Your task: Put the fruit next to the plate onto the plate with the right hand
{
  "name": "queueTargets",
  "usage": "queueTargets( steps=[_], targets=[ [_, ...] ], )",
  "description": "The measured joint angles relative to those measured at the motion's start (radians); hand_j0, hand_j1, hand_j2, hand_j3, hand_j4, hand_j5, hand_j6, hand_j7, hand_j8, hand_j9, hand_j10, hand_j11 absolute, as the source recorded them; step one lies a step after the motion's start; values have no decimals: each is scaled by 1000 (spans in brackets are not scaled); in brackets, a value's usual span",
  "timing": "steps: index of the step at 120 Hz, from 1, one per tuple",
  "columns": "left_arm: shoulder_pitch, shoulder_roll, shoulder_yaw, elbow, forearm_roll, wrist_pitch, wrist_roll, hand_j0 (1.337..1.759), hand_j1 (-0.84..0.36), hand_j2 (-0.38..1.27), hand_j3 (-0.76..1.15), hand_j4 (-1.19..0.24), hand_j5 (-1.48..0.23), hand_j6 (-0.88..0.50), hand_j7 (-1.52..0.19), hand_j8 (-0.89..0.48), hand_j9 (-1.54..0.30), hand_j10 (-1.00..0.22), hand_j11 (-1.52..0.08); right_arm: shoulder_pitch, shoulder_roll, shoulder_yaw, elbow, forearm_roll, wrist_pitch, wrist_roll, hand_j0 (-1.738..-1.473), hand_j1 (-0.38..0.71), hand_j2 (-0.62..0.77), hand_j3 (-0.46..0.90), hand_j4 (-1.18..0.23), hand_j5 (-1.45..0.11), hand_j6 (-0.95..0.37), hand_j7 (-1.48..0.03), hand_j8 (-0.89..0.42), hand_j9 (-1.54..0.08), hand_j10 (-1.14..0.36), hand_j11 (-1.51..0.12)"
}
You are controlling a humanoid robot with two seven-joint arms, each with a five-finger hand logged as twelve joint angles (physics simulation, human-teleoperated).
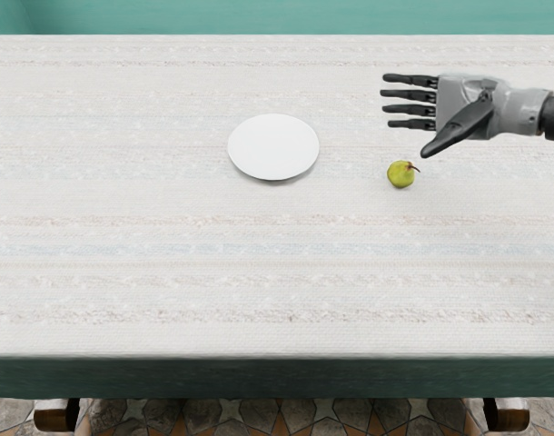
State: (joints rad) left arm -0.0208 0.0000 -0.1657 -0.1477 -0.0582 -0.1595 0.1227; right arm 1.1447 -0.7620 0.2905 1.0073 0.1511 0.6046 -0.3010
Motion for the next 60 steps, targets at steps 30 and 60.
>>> queueTargets(
  steps=[30,60],
  targets=[
    [0,0,0,0,0,0,0,1658,348,0,0,-1,-1,-1,-1,-1,-1,-1,-1,-2,24,4,-21,-74,-183,70,-1658,-349,1,0,0,0,2,0,2,0,1,0],
    [0,0,0,-1,0,0,0,1658,348,0,0,-1,-1,-1,-1,-1,-1,-1,-1,-59,87,-5,-72,-427,-385,311,-1658,-349,1,0,0,0,1,0,1,0,1,0]
  ],
)
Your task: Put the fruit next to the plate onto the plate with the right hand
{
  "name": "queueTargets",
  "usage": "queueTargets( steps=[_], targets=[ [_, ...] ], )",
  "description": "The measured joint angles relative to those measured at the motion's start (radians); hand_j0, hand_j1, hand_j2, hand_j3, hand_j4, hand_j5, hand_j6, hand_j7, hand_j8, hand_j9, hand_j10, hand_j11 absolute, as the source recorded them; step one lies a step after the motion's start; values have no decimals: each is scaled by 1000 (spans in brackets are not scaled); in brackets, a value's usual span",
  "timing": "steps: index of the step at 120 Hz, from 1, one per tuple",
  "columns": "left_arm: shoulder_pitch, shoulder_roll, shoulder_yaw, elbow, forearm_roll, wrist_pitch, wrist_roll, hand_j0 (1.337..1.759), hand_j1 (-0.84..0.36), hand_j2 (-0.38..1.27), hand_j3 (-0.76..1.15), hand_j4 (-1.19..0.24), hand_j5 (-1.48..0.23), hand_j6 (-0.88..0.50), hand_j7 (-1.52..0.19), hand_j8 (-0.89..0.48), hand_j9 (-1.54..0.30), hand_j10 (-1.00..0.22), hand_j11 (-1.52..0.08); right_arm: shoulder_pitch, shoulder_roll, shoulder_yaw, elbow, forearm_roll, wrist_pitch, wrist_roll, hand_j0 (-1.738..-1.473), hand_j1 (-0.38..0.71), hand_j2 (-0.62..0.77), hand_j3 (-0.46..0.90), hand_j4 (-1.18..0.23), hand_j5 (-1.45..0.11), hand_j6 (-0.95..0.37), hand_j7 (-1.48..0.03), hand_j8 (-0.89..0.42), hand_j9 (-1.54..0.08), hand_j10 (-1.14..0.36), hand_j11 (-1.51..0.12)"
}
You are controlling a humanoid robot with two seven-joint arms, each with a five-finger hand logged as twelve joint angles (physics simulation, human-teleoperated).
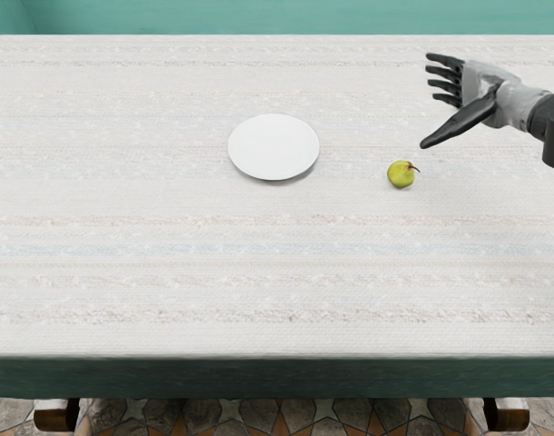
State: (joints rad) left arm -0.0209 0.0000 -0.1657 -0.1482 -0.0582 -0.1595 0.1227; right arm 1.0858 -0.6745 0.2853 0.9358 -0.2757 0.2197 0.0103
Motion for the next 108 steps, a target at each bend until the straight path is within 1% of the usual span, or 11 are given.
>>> queueTargets(
  steps=[5,11,26,45,58,77,91,108],
  targets=[
    [0,0,0,0,0,0,0,1658,348,0,0,-1,-1,-1,-1,-1,-1,-1,-1,-15,16,-2,-3,-53,-41,22,-1658,-349,1,0,0,0,1,0,1,0,1,0],
    [0,0,0,0,0,0,0,1658,348,0,0,-1,-1,-1,-1,-1,-1,-1,-1,-34,34,-2,-5,-99,-85,40,-1658,-349,1,0,0,0,0,0,0,0,0,0],
    [1,0,0,0,0,0,0,1658,348,0,0,-1,-1,-1,-1,-1,-1,-1,-1,-81,63,-3,-14,-152,-144,61,-1658,-349,2,0,-1,0,0,0,0,0,0,0],
    [1,0,0,0,0,0,0,1658,348,0,0,-1,-1,-1,-1,-1,-1,-1,-1,-113,86,-7,-53,-191,-166,68,-1658,-349,2,0,0,0,-1,0,0,0,0,0],
    [0,0,0,0,0,0,0,1658,348,0,0,-1,-1,-1,-1,-1,-1,-1,-1,-120,139,-8,-125,-228,-174,69,-1658,-349,2,0,-1,0,-1,0,-1,0,0,0],
    [1,0,0,0,0,0,0,1658,348,0,0,-1,-1,-1,-1,-1,-1,-1,-1,-122,215,-33,-215,-246,-233,69,-1658,-349,2,0,0,0,-1,0,-1,0,0,0],
    [1,0,0,0,0,0,0,1658,348,0,0,-1,-1,-1,-1,-1,-1,-1,-1,-122,250,-57,-243,-250,-262,69,-1658,-342,1,0,-6,-8,-7,-8,-7,-8,-6,-8],
    [0,0,0,0,0,0,0,1658,348,0,0,-1,-1,-1,-1,-1,-1,-1,-1,-120,280,-82,-258,-261,-285,75,-1658,-297,-7,0,-45,-58,-45,-57,-45,-58,-45,-58]
  ],
)
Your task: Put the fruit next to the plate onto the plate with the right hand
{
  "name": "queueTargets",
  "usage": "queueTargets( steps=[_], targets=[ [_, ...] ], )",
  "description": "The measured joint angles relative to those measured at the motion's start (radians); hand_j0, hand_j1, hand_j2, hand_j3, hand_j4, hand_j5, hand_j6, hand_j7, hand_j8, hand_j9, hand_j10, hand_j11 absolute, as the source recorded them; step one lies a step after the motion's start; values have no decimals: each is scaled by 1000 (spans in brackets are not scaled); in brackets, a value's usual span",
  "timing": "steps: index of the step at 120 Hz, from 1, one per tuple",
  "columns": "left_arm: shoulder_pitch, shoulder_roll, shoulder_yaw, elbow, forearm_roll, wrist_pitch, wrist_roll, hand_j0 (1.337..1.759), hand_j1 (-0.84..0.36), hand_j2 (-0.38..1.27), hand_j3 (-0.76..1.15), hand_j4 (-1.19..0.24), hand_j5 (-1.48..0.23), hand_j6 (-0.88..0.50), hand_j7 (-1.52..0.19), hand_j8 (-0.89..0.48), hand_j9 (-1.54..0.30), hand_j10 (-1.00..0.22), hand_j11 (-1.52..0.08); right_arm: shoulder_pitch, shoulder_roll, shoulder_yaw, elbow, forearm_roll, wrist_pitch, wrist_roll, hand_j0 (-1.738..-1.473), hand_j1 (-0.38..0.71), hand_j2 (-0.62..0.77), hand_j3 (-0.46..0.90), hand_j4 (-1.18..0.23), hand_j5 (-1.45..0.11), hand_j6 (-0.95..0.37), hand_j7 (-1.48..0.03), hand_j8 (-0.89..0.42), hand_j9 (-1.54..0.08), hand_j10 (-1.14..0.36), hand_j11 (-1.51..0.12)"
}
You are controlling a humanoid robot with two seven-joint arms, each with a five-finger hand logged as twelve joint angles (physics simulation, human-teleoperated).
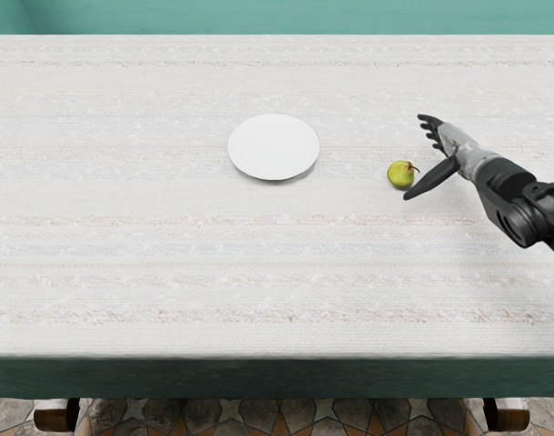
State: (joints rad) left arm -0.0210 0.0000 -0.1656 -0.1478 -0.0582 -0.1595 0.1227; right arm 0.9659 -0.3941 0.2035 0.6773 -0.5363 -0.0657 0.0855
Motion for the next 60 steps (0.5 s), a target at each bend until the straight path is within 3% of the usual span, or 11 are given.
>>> queueTargets(
  steps=[60],
  targets=[
    [1,0,0,0,0,0,0,1658,348,0,0,-1,-1,-1,-1,-1,-1,-1,-1,5,82,-38,-54,-42,-111,29,-1658,-167,-28,0,-154,-210,-161,-201,-151,-213,-149,-215]
  ],
)
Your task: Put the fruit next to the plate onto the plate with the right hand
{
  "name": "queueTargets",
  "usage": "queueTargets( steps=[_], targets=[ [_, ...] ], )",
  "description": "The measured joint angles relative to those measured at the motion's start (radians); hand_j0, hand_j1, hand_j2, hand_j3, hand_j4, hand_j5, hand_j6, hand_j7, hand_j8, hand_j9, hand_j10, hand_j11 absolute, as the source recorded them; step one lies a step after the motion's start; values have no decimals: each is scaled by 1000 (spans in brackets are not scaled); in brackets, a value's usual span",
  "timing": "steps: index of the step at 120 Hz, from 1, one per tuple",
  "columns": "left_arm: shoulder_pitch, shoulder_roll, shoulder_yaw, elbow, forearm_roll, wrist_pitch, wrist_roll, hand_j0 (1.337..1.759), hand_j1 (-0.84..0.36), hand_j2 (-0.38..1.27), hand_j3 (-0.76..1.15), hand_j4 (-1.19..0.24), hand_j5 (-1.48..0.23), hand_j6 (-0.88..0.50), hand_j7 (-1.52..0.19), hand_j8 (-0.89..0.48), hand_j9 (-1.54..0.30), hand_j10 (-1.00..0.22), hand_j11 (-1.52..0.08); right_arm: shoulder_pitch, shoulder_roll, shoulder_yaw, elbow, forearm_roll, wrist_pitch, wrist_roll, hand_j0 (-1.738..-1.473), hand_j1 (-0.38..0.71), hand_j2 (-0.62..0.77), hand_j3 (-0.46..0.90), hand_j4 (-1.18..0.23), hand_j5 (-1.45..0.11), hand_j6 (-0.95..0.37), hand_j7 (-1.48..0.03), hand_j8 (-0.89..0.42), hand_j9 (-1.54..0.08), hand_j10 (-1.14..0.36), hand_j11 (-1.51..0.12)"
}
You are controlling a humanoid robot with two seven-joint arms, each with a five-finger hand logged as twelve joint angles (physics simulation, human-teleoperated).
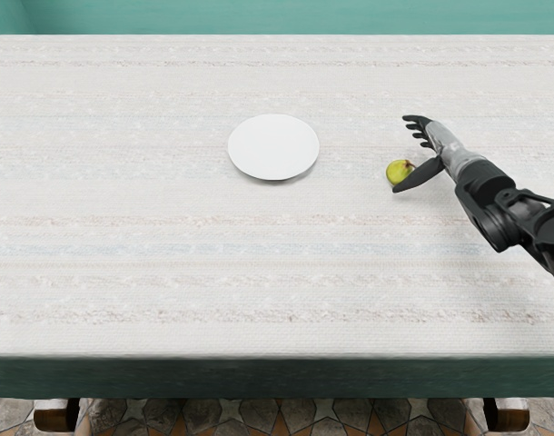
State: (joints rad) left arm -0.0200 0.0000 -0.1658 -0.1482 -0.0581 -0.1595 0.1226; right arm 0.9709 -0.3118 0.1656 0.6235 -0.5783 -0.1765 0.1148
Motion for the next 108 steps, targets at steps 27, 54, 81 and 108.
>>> queueTargets(
  steps=[27,54,81,108],
  targets=[
    [-1,0,0,0,0,0,0,1658,348,0,0,-1,-1,-1,-1,-1,-1,-1,-1,-3,5,-24,-3,0,-11,3,-1658,-69,-45,0,-236,-309,-239,-306,-235,-311,-233,-311],
    [-1,0,0,0,0,0,0,1658,348,0,0,-1,-1,-1,-1,-1,-1,-1,-1,-4,5,-41,-3,0,-5,9,-1658,27,-53,0,-321,-423,-324,-420,-321,-424,-320,-425],
    [0,0,0,0,0,0,0,1658,348,0,0,-1,-1,-1,-1,-1,-1,-1,-1,-3,5,-49,-3,0,2,9,-1658,118,-52,0,-407,-529,-407,-528,-407,-530,-303,-538],
    [0,0,0,0,0,0,0,1658,348,0,0,-1,-1,-1,-1,-1,-1,-1,-1,-4,4,-50,-2,-2,17,11,-1657,229,-40,0,-519,-649,-485,-662,-452,-653,-141,-759]
  ],
)
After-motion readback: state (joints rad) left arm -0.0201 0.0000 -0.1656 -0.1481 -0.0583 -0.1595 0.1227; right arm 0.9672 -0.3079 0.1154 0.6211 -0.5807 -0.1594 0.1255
